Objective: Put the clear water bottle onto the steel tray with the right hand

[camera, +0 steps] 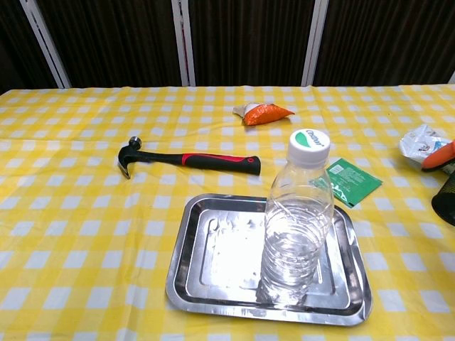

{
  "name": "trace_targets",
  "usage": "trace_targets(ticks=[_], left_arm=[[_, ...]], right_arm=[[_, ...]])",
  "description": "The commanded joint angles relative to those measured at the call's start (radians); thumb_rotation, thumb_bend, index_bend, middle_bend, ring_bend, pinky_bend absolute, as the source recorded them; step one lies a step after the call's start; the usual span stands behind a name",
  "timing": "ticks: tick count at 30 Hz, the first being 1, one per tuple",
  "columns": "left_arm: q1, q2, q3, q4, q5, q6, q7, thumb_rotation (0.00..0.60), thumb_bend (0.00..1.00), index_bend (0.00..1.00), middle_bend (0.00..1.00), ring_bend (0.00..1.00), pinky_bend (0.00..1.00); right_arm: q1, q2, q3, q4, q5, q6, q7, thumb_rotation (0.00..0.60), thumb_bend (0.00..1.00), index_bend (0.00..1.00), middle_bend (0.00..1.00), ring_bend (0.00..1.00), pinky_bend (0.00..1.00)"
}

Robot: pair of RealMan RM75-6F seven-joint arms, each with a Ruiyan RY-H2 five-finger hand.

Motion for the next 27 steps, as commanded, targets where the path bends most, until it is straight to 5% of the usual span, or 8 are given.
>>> trace_targets(ticks=[1, 16, 27], left_arm=[[-0.001, -0.004, 0.000, 0.001, -0.003, -0.004, 0.008, 0.600, 0.19, 0.08, 0.00, 0.00, 0.00], [0.001, -0.026, -0.008, 0.008, -0.019, -0.003, 0.059, 0.600, 0.19, 0.08, 0.00, 0.00, 0.00], [-0.002, -0.031, 0.000, 0.013, 0.001, -0.003, 0.074, 0.600, 0.19, 0.06, 0.00, 0.00, 0.00]], right_arm=[[-0.145, -0.012, 0.021, 0.073, 0.083, 0.177, -0.208, 0.600, 0.28, 0.21, 0.18, 0.08, 0.00], [-0.258, -0.177, 0.091, 0.389, 0.114, 0.370, -0.425, 0.600, 0.27, 0.16, 0.13, 0.04, 0.00], [-0.271, -0.191, 0.105, 0.363, 0.084, 0.396, -0.485, 0.600, 0.23, 0.11, 0.11, 0.04, 0.00]])
